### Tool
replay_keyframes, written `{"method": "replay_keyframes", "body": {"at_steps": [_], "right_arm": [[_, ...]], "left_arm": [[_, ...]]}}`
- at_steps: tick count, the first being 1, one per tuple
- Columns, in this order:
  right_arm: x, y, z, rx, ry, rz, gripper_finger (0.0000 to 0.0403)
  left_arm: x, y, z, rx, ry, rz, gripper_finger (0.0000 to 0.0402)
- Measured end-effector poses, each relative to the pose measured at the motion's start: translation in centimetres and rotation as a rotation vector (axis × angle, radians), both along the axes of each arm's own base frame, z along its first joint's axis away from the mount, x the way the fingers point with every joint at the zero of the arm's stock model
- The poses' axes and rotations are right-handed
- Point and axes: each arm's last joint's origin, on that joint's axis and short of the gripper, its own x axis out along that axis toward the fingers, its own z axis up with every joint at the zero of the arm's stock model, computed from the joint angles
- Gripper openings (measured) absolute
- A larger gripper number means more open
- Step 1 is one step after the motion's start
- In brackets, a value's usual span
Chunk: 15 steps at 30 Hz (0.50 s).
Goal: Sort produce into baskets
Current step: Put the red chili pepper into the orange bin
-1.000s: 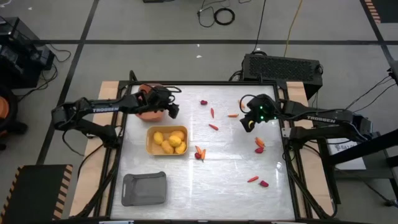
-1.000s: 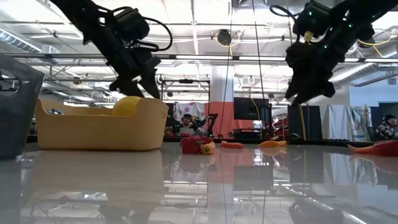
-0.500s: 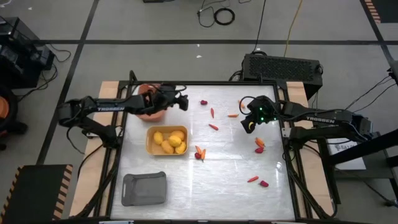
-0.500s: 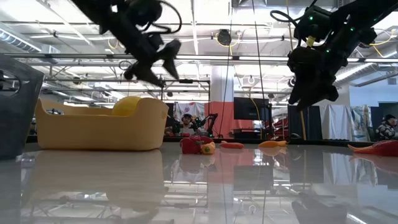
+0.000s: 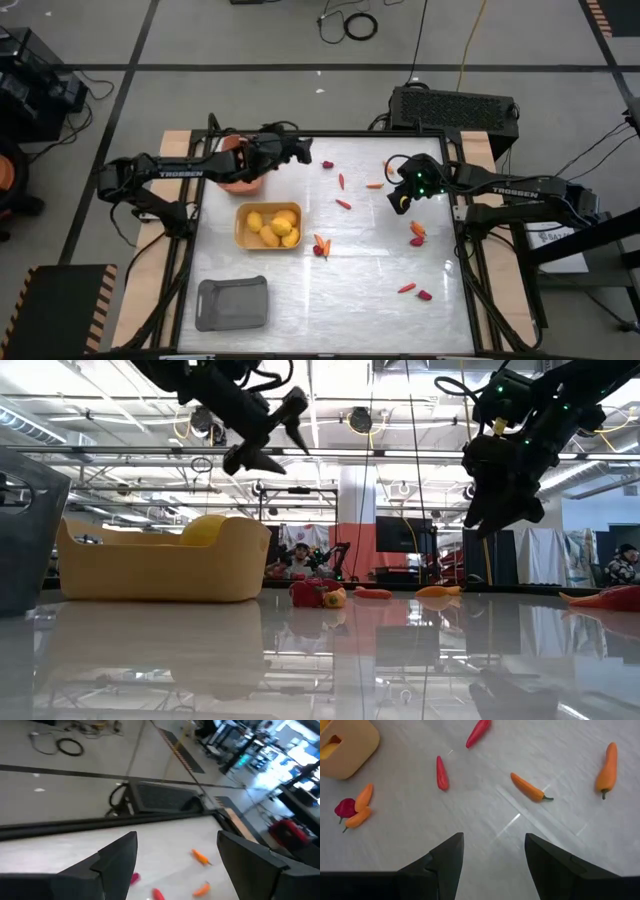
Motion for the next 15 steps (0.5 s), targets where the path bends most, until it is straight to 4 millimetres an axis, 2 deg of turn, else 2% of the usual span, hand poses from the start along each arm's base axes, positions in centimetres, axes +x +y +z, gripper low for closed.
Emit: {"method": "replay_keyframes", "body": {"at_steps": [10, 15], "right_arm": [[0.0, 0.0, 0.0, 0.0, 0.0, 0.0, 0.0203], [0.0, 0.0, 0.0, 0.0, -0.001, 0.0, 0.0203]], "left_arm": [[2.3, -1.9, -1.3, 0.024, -0.048, -0.045, 0.0281], [3.0, -2.2, -2.2, 0.027, -0.029, -0.034, 0.0281]]}}
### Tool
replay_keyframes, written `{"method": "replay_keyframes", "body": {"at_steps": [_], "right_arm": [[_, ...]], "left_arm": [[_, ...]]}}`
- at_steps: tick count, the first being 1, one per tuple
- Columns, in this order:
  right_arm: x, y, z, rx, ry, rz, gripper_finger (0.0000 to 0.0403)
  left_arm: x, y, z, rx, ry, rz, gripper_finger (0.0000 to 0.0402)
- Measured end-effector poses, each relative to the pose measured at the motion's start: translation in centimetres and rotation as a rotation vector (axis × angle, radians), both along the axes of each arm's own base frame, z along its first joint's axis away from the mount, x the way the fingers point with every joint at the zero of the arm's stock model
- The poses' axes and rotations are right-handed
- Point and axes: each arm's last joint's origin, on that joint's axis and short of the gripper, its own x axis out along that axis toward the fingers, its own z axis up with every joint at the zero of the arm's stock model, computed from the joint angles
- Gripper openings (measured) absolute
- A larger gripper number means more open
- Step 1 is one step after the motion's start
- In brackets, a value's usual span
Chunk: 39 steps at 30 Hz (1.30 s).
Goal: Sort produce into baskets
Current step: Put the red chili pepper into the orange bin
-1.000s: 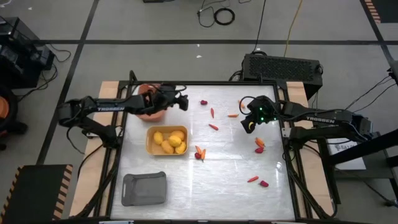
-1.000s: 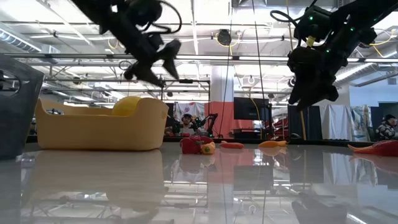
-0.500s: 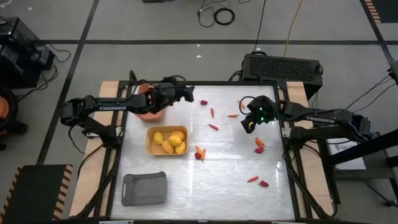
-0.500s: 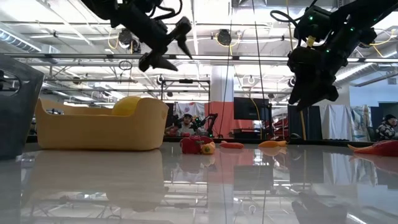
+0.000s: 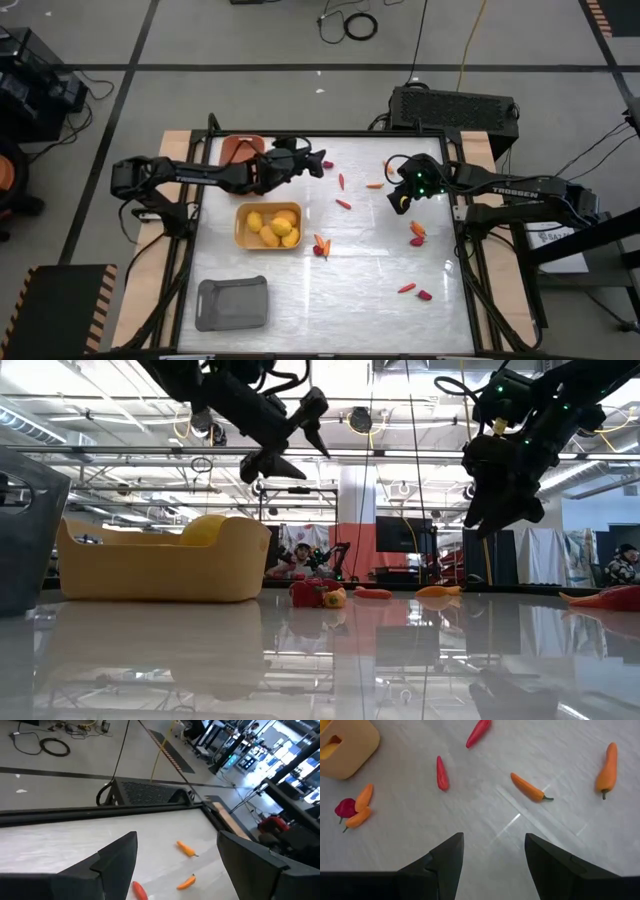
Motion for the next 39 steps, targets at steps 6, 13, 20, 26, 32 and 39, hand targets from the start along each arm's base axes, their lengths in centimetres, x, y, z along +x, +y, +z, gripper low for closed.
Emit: {"method": "replay_keyframes", "body": {"at_steps": [6, 13, 20, 26, 32, 39], "right_arm": [[0.0, 0.0, 0.0, 0.0, 0.0, 0.0, 0.0203], [0.0, 0.0, 0.0, 0.0, 0.0, 0.0, 0.0203], [0.0, 0.0, 0.0, 0.0, 0.0, 0.0, 0.0203], [0.0, 0.0, 0.0, 0.0, 0.0, 0.0, 0.0203], [0.0, 0.0, 0.0, 0.0, 0.0, 0.0, 0.0203], [0.0, 0.0, 0.0, 0.0, 0.0, 0.0, 0.0203]], "left_arm": [[0.4, 0.1, -0.3, 0.003, -0.011, -0.001, 0.0281], [0.5, 0.0, -0.1, 0.007, -0.032, -0.01, 0.0281], [0.5, 0.0, -0.1, 0.009, -0.027, -0.02, 0.0281], [0.5, -0.1, -0.2, 0.004, -0.025, -0.024, 0.0281], [0.5, -0.4, -0.5, -0.028, 0.002, -0.09, 0.0281], [0.5, -0.6, -1.2, -0.099, 0.068, -0.264, 0.0281]]}}
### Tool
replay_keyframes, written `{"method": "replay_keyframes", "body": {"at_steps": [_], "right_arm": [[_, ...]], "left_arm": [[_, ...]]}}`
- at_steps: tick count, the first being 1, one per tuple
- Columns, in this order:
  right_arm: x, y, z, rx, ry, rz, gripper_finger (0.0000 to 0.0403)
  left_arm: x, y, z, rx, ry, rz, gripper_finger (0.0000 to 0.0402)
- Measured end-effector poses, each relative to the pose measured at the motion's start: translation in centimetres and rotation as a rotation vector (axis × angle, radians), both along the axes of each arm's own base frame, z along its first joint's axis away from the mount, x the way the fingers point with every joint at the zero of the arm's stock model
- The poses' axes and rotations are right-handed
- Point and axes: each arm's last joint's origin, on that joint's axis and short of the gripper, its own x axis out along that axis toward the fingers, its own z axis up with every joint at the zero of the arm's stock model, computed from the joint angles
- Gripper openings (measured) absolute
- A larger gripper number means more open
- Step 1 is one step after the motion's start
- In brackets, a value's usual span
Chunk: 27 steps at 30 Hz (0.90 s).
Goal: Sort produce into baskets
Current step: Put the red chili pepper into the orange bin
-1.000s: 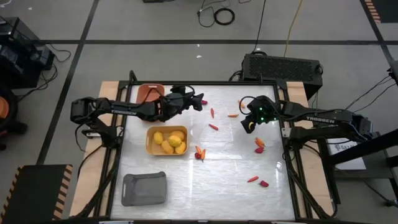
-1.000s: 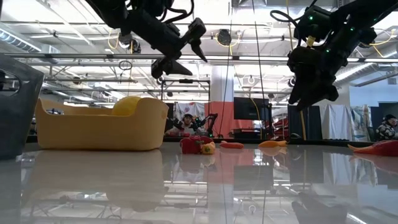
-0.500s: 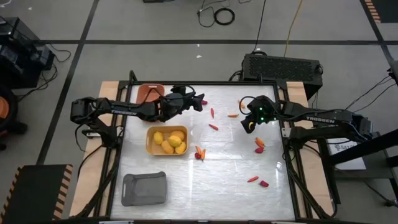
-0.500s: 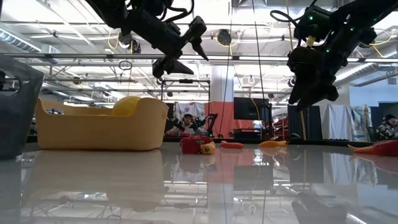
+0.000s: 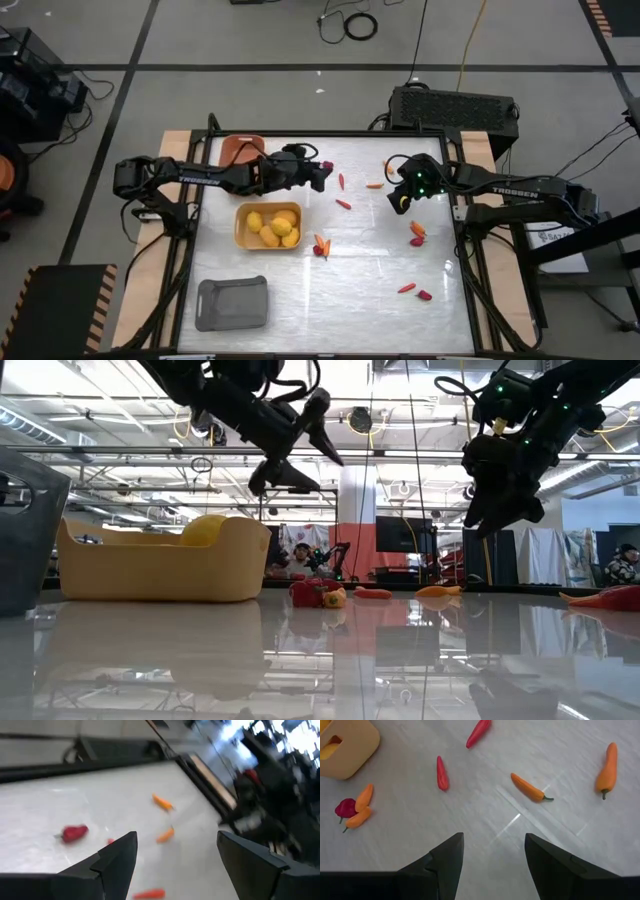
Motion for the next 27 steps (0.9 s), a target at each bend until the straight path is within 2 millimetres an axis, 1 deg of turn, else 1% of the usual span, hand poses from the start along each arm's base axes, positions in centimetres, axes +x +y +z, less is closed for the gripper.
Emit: {"method": "replay_keyframes", "body": {"at_steps": [3, 7, 15, 18, 22, 27], "right_arm": [[0.0, 0.0, 0.0, 0.0, 0.0, 0.0, 0.0203], [0.0, 0.0, 0.0, 0.0, 0.0, 0.0, 0.0203], [0.1, 0.0, 0.1, -0.004, -0.011, 0.0, 0.0203], [0.1, 0.0, 0.1, -0.006, -0.016, 0.0, 0.0203], [0.2, -0.1, 0.2, -0.023, -0.025, 0.015, 0.0203], [0.3, -0.1, 0.3, -0.097, -0.019, 0.101, 0.0203]], "left_arm": [[0.0, -0.1, -0.1, -0.006, 0.017, -0.093, 0.0281], [0.1, -0.7, -0.1, -0.018, 0.016, -0.131, 0.0281], [0.2, -3.2, -1.1, 0.013, 0.128, -0.236, 0.0281], [0.4, -4.2, -1.1, 0.064, 0.148, -0.312, 0.0281], [0.9, -5.5, -2.0, 0.112, 0.176, -0.384, 0.0281], [2.9, -6.4, -3.1, 0.13, 0.216, -0.425, 0.0281]]}}
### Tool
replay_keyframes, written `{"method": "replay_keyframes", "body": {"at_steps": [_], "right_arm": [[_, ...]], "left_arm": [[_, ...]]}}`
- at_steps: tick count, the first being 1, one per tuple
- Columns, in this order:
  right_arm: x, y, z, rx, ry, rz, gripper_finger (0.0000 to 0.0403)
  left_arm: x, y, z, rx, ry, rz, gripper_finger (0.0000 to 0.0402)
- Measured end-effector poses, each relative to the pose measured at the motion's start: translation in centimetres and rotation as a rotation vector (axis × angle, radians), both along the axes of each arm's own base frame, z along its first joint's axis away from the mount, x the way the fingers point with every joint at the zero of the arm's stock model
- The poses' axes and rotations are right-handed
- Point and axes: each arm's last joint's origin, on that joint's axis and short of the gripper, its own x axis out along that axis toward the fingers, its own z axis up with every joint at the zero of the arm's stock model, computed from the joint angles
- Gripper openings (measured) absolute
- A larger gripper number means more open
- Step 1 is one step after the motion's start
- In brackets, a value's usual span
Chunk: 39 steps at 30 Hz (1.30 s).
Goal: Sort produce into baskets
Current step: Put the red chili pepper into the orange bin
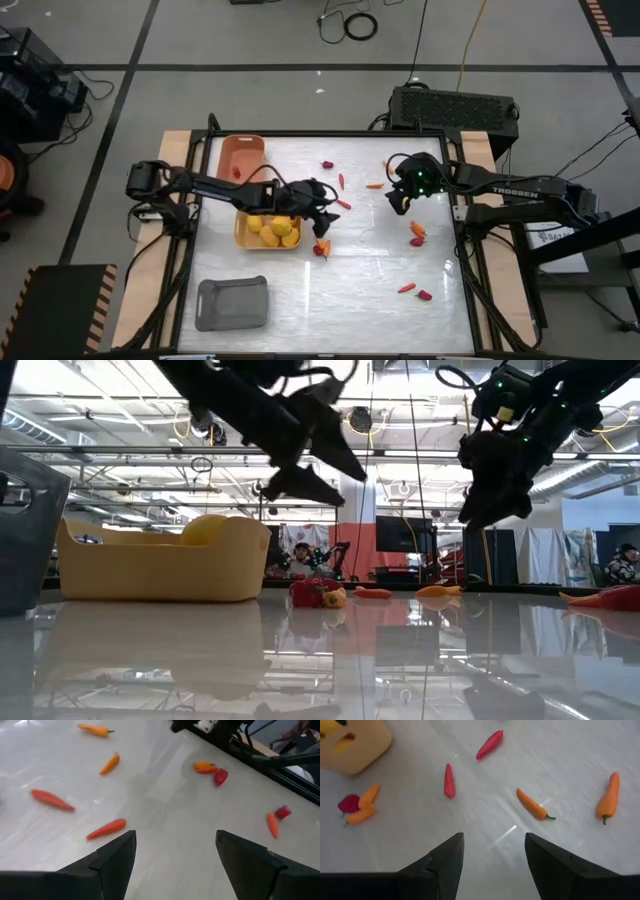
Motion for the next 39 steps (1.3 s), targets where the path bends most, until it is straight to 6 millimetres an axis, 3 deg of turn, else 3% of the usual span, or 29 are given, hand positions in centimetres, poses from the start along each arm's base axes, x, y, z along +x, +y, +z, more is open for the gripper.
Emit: {"method": "replay_keyframes", "body": {"at_steps": [5, 11, 15, 21, 25, 29, 35, 39], "right_arm": [[-0.1, 0.1, -0.1, 0.01, 0.012, 0.003, 0.0203], [0.1, 0.0, 0.2, 0.086, -0.055, -0.068, 0.0203], [0.3, -0.1, 0.4, 0.079, -0.081, -0.069, 0.0203], [0.6, -0.1, 0.6, 0.067, -0.114, -0.069, 0.0203], [0.6, -0.2, 0.7, 0.062, -0.123, -0.068, 0.0203], [0.6, -0.2, 0.7, 0.069, -0.122, -0.074, 0.0203], [0.4, -0.1, 0.4, 0.102, -0.097, -0.099, 0.0203], [0.4, -0.1, 0.4, 0.119, -0.098, -0.12, 0.0203]], "left_arm": [[1.8, -0.7, 0.2, 0.03, 0.05, -0.148, 0.0281], [1.9, -1.7, 1.4, 0.128, 0.21, -0.288, 0.0281], [2.0, -1.6, 2.2, 0.167, 0.236, -0.289, 0.0281], [2.2, 0.1, 3.5, 0.169, 0.251, -0.223, 0.0281], [1.9, 2.3, 3.8, 0.137, 0.292, -0.122, 0.0281], [1.3, 6.3, 3.9, 0.019, 0.293, -0.022, 0.0281], [0.2, 11.7, 4.6, 0.066, 0.284, 0.079, 0.0281], [-0.4, 14.7, 3.8, 0.045, 0.334, 0.12, 0.0281]]}}
